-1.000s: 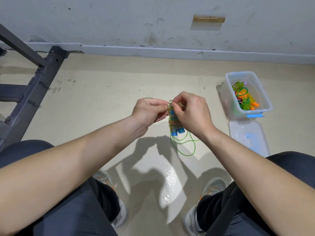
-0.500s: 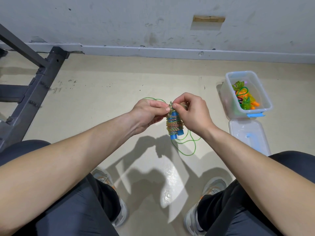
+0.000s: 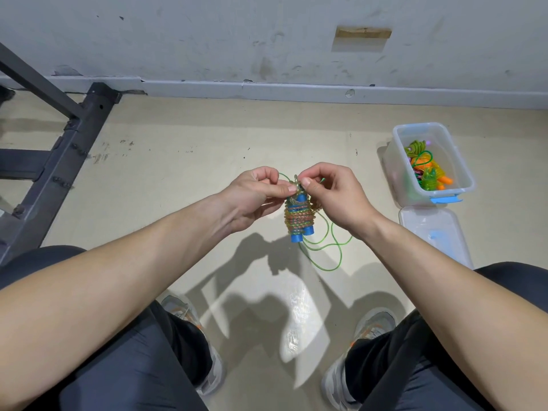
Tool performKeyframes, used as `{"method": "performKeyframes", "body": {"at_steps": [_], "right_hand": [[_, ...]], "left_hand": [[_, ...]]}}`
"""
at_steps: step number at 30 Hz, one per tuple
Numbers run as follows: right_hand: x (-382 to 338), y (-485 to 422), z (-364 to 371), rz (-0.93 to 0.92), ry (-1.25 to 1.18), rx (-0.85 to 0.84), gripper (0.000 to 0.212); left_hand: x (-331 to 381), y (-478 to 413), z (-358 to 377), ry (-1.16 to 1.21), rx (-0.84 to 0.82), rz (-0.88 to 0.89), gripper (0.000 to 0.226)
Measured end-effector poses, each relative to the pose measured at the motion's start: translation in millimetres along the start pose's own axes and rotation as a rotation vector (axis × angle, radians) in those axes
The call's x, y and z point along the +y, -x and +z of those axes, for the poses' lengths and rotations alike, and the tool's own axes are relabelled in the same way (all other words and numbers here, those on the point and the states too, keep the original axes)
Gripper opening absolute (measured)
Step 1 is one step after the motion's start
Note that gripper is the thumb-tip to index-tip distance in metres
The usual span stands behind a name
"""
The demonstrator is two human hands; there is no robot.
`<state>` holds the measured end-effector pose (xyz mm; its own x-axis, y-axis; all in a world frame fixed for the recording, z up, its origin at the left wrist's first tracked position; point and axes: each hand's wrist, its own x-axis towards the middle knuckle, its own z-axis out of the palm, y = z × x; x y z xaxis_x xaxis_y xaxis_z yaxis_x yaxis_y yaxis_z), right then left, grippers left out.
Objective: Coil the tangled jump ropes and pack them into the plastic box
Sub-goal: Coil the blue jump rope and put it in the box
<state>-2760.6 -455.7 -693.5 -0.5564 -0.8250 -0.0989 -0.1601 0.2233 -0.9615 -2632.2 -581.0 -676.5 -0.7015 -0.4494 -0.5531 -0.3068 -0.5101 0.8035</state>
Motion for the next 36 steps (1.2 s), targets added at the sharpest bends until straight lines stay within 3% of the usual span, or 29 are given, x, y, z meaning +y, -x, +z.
{"method": "performKeyframes", "body": {"at_steps": [3, 8, 13, 15, 18, 19, 22, 30, 34, 36], "right_hand": [[1, 0, 1, 0.031, -0.038, 0.000, 0.023], [4, 1, 0, 0.039, -0.012, 0.058, 0.006], [5, 1, -1, 0.028, -0.022, 0.090, 0.008], [4, 3, -1, 0.074, -0.089, 0.017, 0.007], [5, 7, -1, 0.113, -0.030, -0.168, 0.042], [5, 8, -1, 0.105, 0.039, -0.209, 0.043], [6, 8, 0, 0.070, 0.205, -0.217, 0.031], [8, 6, -8, 0.165, 0.157, -0.267, 0.020], [12, 5, -14, 0.211, 0.025, -0.275, 0.021], [13, 5, -13, 0.225, 0.037, -0.295, 0.022]], "left_hand": [[0, 2, 2, -0.042, 0.023, 0.038, 0.039], [-2, 1, 5, -0.072, 0.021, 0.089, 0.039], [-1, 1, 6, -0.018, -0.035, 0.093, 0.034], [-1, 2, 7, -0.015, -0.036, 0.096, 0.034], [0, 2, 7, -0.030, -0.031, 0.104, 0.034], [0, 2, 7, -0.038, -0.039, 0.098, 0.033], [2, 2, 4, -0.058, -0.065, 0.055, 0.031], [17, 4, -8, -0.148, -0.194, -0.060, 0.031], [26, 4, -10, -0.190, -0.141, -0.062, 0.029], [27, 3, -8, -0.329, -0.092, -0.043, 0.023]]}}
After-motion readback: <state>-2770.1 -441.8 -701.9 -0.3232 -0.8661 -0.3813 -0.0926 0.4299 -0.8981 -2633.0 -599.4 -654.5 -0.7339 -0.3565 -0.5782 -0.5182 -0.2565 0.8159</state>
